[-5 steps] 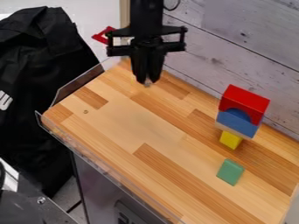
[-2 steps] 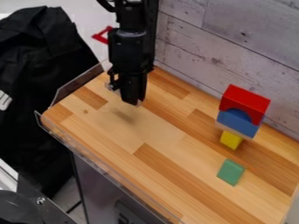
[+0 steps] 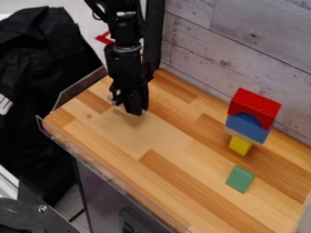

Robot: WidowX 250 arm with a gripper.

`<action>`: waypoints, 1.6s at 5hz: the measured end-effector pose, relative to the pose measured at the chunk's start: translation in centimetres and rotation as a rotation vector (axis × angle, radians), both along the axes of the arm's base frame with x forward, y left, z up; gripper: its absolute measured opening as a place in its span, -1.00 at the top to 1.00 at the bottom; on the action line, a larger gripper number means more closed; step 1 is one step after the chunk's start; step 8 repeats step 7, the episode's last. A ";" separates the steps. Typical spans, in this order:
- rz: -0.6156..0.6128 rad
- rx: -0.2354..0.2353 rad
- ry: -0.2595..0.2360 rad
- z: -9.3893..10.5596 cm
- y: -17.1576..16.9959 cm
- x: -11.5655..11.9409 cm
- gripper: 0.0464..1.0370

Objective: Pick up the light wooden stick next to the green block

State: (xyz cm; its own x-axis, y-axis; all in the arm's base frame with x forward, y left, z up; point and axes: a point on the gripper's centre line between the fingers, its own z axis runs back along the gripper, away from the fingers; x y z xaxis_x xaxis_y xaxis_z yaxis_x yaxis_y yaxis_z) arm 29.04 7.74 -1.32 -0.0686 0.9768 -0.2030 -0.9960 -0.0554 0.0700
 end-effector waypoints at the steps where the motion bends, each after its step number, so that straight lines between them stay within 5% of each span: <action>1: -0.134 0.020 -0.027 -1.6 0.7 0.0 0.82; 3: -0.226 0.043 -0.020 -2.1 0.9 0.5 0.77; 5: -0.085 0.002 0.019 -0.9 0.2 -0.6 -0.30; 6: -0.046 0.045 -0.077 3.4 0.1 -0.8 -0.85; 7: -0.134 0.128 -0.137 7.8 -0.7 -1.9 -0.93; 8: -0.134 0.128 -0.137 7.8 -0.7 -1.9 -0.93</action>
